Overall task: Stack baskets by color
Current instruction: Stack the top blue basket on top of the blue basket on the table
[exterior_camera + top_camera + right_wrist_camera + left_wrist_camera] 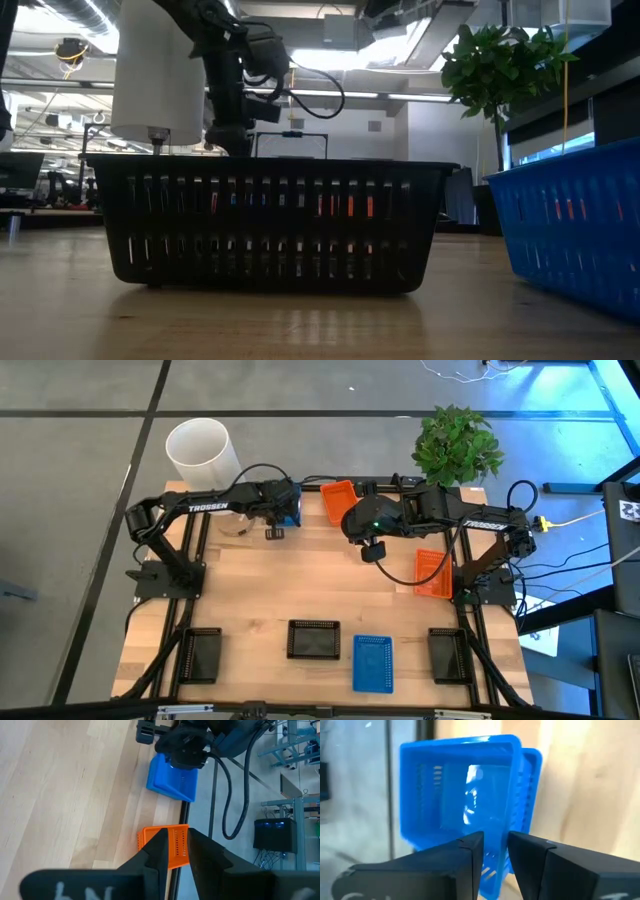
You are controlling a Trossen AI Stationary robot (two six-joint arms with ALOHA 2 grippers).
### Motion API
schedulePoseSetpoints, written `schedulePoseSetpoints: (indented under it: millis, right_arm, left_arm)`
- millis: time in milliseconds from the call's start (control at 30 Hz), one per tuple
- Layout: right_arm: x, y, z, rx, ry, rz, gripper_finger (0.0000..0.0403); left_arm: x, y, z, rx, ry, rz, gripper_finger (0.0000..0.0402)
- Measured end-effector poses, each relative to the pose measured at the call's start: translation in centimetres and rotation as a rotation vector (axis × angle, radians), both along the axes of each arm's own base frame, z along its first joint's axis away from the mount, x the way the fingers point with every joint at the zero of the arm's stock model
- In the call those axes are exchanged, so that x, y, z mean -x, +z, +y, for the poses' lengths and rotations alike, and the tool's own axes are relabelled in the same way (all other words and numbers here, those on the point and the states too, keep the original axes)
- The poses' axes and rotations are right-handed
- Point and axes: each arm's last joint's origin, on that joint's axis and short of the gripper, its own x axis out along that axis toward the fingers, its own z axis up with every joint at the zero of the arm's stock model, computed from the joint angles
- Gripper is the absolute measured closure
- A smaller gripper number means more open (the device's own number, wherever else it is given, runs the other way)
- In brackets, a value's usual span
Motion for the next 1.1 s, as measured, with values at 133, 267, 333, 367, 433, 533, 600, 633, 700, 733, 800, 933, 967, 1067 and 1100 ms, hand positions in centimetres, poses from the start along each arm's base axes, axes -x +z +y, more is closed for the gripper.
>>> schedulePoseSetpoints:
  millis: [133,267,333,367,433,533,600,633,700,733,800,933,967,1067,1100]
  right_arm:
    - [0.0,0.0,0.0,0.0,0.0,0.0,0.0329]
    - [0.0,0.0,0.0,0.0,0.0,0.0,0.0329]
    - [0.0,0.0,0.0,0.0,0.0,0.0,0.0329]
    - [0.0,0.0,0.0,0.0,0.0,0.0,0.0329]
    - [0.0,0.0,0.0,0.0,0.0,0.0,0.0329]
    - [0.0,0.0,0.0,0.0,-0.001,0.0,0.0329]
    - [0.0,0.0,0.0,0.0,0.0,0.0,0.0329]
    - [0.0,0.0,0.0,0.0,-0.001,0.0,0.0329]
    - [0.0,0.0,0.0,0.0,0.0,0.0,0.0329]
    - [0.0,0.0,0.0,0.0,0.0,0.0,0.0329]
    - [0.0,0.0,0.0,0.0,0.0,0.0,0.0329]
    - [0.0,0.0,0.0,0.0,-0.001,0.0,0.0329]
    - [0.0,0.0,0.0,0.0,-0.001,0.0,0.0329]
    - [0.0,0.0,0.0,0.0,-0.001,0.0,0.0329]
    - [0.0,0.0,0.0,0.0,-0.001,0.0,0.0329]
  left_arm:
    - [-0.2,0.3,-0.6,-0.046,-0.004,0.015,0.0324]
    - [-0.6,0.5,-1.1,-0.062,-0.022,-0.002,0.0325]
    - [-0.7,0.3,-1.1,-0.035,-0.035,-0.009,0.0325]
    - [-0.8,0.1,-1.1,-0.02,-0.04,-0.005,0.0325]
    - [-0.9,-0.5,-1.0,0.002,-0.046,0.012,0.0325]
    - [-1.0,-0.5,-0.9,-0.014,-0.036,0.015,0.0325]
    - [-1.0,-0.7,-0.9,-0.013,-0.035,0.025,0.0325]
    - [-0.9,-0.7,-0.9,-0.012,-0.034,0.028,0.0325]
    - [-1.0,-0.7,-0.9,-0.015,-0.034,0.023,0.0325]
    - [-1.0,-0.7,-0.9,-0.015,-0.034,0.023,0.0325]
    - [-1.0,-0.7,-0.9,-0.013,-0.035,0.024,0.0325]
    - [-0.9,-0.9,-0.6,0.06,-0.057,-0.014,0.0325]
    - [-1.0,-1.1,-0.5,0.085,-0.067,-0.02,0.0325]
    - [-0.9,-1.5,-0.2,0.103,-0.058,-0.012,0.0325]
    - [-0.9,-1.4,-0.1,0.09,-0.052,-0.016,0.0325]
